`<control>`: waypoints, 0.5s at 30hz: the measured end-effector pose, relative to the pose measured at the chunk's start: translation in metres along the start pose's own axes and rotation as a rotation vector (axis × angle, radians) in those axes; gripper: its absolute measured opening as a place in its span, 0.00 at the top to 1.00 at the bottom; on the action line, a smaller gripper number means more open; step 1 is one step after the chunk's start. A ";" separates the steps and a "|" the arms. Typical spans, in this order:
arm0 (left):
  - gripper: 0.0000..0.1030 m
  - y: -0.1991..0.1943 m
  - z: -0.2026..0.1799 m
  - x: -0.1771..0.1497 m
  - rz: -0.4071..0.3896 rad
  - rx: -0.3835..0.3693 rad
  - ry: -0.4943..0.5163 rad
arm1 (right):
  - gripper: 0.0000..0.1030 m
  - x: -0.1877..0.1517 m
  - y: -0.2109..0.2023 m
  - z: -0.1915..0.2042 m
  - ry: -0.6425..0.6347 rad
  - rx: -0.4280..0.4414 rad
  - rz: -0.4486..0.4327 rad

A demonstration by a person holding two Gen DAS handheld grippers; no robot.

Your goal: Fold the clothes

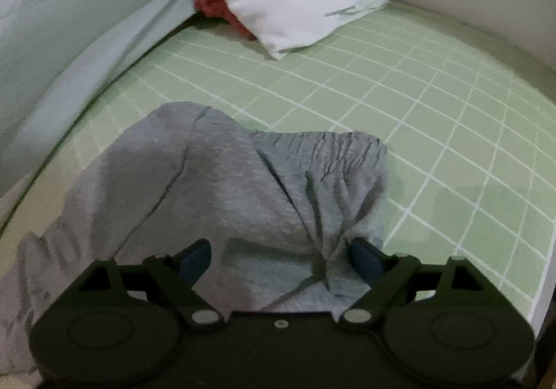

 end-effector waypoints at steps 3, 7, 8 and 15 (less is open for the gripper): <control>0.55 0.003 0.000 0.010 -0.035 0.027 0.015 | 0.13 0.004 0.007 0.008 -0.011 -0.035 0.021; 0.98 0.002 -0.001 0.032 -0.088 -0.005 0.002 | 0.13 0.008 0.013 0.013 -0.033 -0.047 0.032; 0.98 -0.002 -0.001 0.041 -0.112 -0.028 -0.011 | 0.13 0.009 0.014 0.013 -0.042 -0.050 0.033; 0.98 -0.119 -0.008 0.104 -0.463 -0.139 -0.031 | 0.14 0.006 0.012 0.010 -0.086 -0.045 0.025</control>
Point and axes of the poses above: each gripper's, at about its wrist camera, not at the fingertips, and y roughly the way its jaws point, z to its left, x to its top, the point moved 8 cm from there along y, roughly the way its jaws point, and after that the axes turned 2 degrees about y, right-handed, at the moved point
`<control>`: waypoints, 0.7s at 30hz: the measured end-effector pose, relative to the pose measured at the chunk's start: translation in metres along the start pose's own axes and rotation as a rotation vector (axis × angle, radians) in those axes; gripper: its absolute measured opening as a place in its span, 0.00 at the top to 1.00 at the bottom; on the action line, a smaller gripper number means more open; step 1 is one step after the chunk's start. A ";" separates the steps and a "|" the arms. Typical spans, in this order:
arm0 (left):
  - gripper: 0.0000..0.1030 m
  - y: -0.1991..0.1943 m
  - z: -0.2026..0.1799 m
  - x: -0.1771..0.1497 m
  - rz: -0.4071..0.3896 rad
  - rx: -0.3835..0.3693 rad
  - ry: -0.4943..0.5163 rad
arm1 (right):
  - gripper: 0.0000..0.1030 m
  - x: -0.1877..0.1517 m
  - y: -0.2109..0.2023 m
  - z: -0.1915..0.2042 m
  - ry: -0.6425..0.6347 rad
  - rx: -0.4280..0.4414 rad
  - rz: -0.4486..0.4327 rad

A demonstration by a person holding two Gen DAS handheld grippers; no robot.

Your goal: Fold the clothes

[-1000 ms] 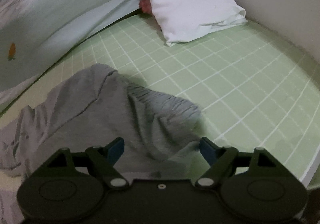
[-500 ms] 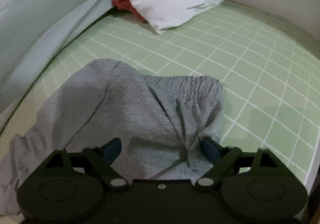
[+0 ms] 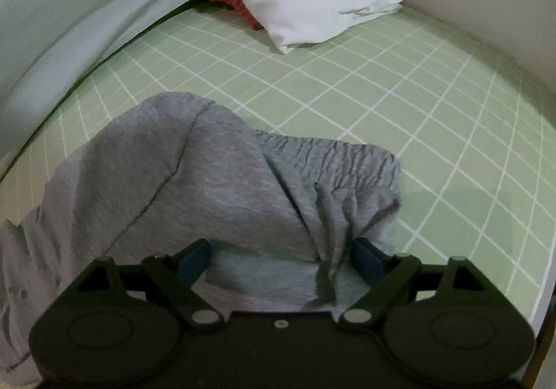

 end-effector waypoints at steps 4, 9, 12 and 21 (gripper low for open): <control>0.98 -0.068 0.012 0.037 -0.194 -0.002 0.026 | 0.15 -0.003 -0.002 -0.010 0.013 -0.006 -0.006; 0.97 -0.080 0.062 -0.006 -0.107 0.101 0.029 | 0.14 -0.011 -0.005 -0.024 0.000 -0.027 -0.014; 0.93 -0.057 0.099 -0.065 0.080 0.180 -0.038 | 0.14 -0.016 -0.009 -0.026 -0.017 -0.026 -0.007; 0.38 -0.040 0.145 -0.155 0.312 0.139 -0.346 | 0.14 -0.037 -0.027 -0.020 0.025 0.065 0.071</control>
Point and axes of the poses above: each gripper's, at about its wrist camera, not at the fingertips, and y roughly the way its jaws point, z to its left, x to its top, the point moved 8 cm from there along y, roughly the way its jaws point, and after that the axes turned 2 degrees about y, right-handed, at the moved point
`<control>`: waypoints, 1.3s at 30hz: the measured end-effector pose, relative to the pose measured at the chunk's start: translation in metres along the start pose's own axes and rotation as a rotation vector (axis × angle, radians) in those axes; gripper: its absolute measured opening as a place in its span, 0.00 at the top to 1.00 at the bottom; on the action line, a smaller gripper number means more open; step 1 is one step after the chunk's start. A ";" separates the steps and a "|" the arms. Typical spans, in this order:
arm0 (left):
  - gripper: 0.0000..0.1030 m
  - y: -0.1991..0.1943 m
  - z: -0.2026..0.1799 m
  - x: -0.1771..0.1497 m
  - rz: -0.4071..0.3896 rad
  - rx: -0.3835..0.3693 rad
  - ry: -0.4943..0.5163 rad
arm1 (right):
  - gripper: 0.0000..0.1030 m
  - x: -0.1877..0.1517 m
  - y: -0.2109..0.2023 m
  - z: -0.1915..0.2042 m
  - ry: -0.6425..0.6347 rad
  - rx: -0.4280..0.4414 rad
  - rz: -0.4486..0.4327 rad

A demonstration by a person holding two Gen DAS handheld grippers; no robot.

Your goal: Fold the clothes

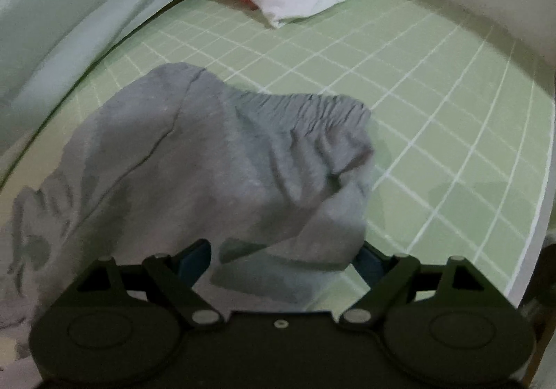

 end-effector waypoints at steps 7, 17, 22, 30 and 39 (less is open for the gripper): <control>0.26 0.014 0.002 0.000 0.050 -0.046 -0.067 | 0.14 0.001 0.001 -0.004 0.107 0.034 0.003; 0.27 0.033 -0.014 0.018 0.053 -0.015 -0.112 | 0.45 0.013 0.015 0.009 -0.076 -0.051 -0.073; 0.57 0.049 -0.022 0.020 0.075 0.002 -0.162 | 0.90 0.028 0.023 0.024 -0.168 -0.048 -0.062; 0.91 0.091 -0.096 0.046 0.075 -0.034 -0.113 | 0.93 0.058 0.054 0.096 -0.291 0.032 -0.059; 0.92 0.159 -0.255 0.091 0.063 -0.103 0.102 | 0.94 0.119 0.111 0.232 -0.384 0.111 -0.103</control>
Point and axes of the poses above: each gripper's, at about its wrist camera, not at the fingertips, and y roughly the way its jaws point, z to its left, x to its top, the point moved 8 cm from there along y, roughly the way its jaws point, and after that the axes turned 2 degrees about y, right-handed, at the moved point
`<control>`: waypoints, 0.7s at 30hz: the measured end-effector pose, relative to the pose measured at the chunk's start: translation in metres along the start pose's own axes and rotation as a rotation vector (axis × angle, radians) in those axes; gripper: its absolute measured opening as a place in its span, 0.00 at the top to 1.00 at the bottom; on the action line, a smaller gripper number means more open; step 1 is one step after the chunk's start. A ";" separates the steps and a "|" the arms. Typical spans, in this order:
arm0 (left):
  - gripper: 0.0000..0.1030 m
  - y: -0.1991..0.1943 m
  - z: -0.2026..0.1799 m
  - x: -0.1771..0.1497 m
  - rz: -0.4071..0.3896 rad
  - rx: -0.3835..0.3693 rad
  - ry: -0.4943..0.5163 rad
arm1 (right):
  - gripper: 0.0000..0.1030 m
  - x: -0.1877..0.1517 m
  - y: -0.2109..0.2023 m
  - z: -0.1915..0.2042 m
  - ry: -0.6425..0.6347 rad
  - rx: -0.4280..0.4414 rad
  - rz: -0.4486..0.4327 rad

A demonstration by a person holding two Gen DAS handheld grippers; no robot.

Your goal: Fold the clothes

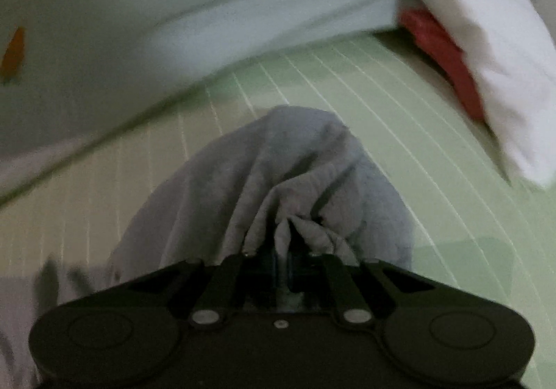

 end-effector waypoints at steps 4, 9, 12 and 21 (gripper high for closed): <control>0.93 -0.017 -0.058 0.037 -0.093 -0.090 0.045 | 0.95 0.066 -0.009 0.011 -0.026 -0.049 -0.169; 0.93 -0.104 -0.045 0.057 -0.277 -0.136 0.103 | 0.95 0.114 -0.097 -0.051 0.023 -0.112 -0.408; 0.93 -0.152 0.003 0.045 -0.336 -0.148 0.078 | 0.95 0.101 -0.146 -0.108 0.120 -0.122 -0.457; 0.77 -0.142 0.148 -0.078 -0.105 0.046 -0.010 | 0.89 -0.078 -0.123 -0.195 0.263 -0.161 -0.088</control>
Point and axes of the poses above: each gripper's, at about its wrist camera, not at the fingertips, and y roughly the way its jaws point, z to its left, x to its top, the point moved 8 cm from there along y, roughly the way its jaws point, and after that the axes turned 2 degrees about y, right-handed, at the moved point
